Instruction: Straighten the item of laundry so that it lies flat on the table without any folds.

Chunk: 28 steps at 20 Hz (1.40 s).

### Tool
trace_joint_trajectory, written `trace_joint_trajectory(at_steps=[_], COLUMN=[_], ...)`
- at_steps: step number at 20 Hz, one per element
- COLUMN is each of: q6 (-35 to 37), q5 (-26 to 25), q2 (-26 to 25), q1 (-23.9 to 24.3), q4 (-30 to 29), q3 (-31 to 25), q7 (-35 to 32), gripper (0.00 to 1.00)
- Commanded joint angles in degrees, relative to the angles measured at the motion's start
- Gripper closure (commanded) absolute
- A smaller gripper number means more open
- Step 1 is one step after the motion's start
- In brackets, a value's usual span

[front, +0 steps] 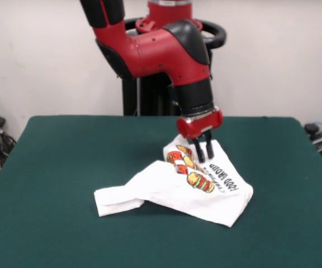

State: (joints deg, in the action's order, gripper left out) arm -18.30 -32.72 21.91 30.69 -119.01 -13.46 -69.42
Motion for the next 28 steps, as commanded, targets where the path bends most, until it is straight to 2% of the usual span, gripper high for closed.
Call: trace_joint_trajectory(at_steps=[1, 15, 21, 28], q6=[0.34, 8.00, 5.39, 4.20], q5=[-0.33, 1.04, 2.89, 3.13], q2=[-1.33, -0.82, -1.06, -1.10], q1=[-1.48, -1.15, -4.44, -5.41], q4=[7.26, 7.73, 8.52, 8.61], q3=[0.15, -1.00, 2.10, 3.23], q7=[-9.01, -7.58, -8.88, -9.57], gripper=[1.00, 1.00, 1.00, 1.00])
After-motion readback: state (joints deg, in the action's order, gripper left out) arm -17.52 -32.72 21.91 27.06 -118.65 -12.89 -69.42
